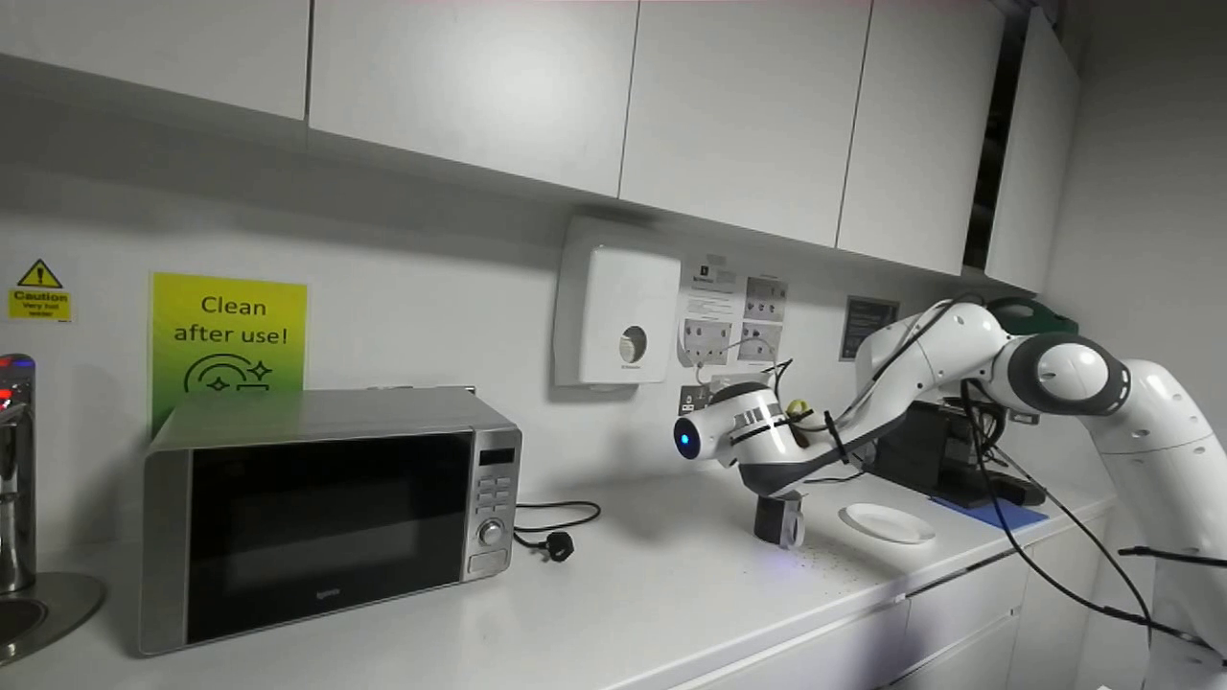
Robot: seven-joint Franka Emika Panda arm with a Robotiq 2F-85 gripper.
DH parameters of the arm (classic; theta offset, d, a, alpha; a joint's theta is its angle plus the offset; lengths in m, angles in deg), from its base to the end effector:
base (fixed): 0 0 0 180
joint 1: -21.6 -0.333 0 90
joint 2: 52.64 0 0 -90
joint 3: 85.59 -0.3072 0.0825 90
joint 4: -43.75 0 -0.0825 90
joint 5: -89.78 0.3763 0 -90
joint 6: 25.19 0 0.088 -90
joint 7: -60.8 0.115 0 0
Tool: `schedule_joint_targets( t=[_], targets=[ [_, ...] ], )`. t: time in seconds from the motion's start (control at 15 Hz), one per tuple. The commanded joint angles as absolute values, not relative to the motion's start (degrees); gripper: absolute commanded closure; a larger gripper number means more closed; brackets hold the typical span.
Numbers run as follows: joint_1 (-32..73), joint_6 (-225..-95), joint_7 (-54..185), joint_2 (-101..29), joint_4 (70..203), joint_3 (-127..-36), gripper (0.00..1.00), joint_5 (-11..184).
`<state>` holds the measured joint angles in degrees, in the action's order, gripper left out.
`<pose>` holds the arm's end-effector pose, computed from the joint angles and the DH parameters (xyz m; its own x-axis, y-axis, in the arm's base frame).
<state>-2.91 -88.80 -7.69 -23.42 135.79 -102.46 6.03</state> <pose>0.5610 0.2630 0.3987 -0.1970 -0.0597 -0.9786 0.9515 0.2288 -0.2055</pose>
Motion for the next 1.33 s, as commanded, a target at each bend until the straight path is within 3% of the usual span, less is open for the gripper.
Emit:
schedule_joint_targets(
  t=[0.0, 1.27],
  targets=[
    [-3.9, -87.5, -9.3, -23.2, 133.8, -101.7, 0.95, 4.5],
    [-2.8, -88.0, 1.6, -26.8, 136.8, -102.8, 0.95, 10.2]
  ],
)
